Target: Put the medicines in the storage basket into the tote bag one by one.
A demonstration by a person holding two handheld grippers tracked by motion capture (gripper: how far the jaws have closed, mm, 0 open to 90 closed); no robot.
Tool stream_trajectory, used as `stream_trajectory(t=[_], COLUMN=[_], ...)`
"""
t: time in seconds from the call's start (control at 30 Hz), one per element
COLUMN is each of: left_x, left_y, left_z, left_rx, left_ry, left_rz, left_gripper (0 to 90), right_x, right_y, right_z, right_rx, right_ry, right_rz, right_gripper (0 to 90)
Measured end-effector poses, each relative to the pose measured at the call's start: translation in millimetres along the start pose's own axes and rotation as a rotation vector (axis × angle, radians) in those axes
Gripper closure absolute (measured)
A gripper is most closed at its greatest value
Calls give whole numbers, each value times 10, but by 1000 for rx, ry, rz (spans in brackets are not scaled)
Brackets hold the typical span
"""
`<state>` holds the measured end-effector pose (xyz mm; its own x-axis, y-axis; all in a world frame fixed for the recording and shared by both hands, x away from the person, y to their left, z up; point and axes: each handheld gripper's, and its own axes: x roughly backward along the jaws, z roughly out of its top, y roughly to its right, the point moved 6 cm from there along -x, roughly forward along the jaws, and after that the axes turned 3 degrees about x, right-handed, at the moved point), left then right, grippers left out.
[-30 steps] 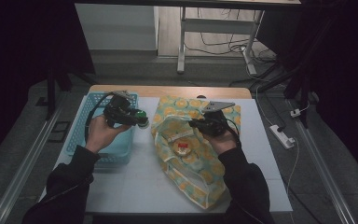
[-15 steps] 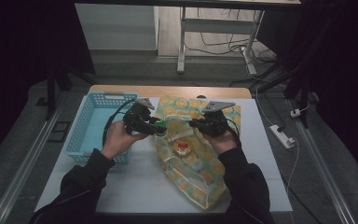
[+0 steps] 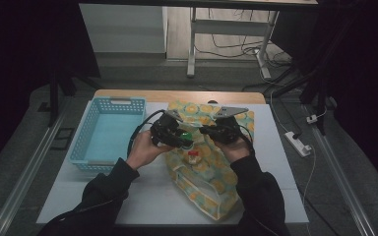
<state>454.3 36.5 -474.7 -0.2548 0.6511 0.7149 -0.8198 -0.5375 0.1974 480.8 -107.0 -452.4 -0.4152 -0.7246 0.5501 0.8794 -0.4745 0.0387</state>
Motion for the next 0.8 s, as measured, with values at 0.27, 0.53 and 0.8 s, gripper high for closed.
stream_trajectory(t=[0.27,0.53,0.8], left_x=[-253,-387,-444], left_y=[-11,-52,-84], left_z=[30,16,15], left_rx=[0,3,1], left_ry=[-15,-14,-14], left_rz=[-5,14,30], left_gripper=[513,513,513], right_x=[-2,-6,-10], right_y=[-5,-6,-1], right_z=[1,-4,-9], right_rx=[2,3,1], right_ry=[-1,-3,-4], right_rz=[1,1,1], right_gripper=[900,900,900])
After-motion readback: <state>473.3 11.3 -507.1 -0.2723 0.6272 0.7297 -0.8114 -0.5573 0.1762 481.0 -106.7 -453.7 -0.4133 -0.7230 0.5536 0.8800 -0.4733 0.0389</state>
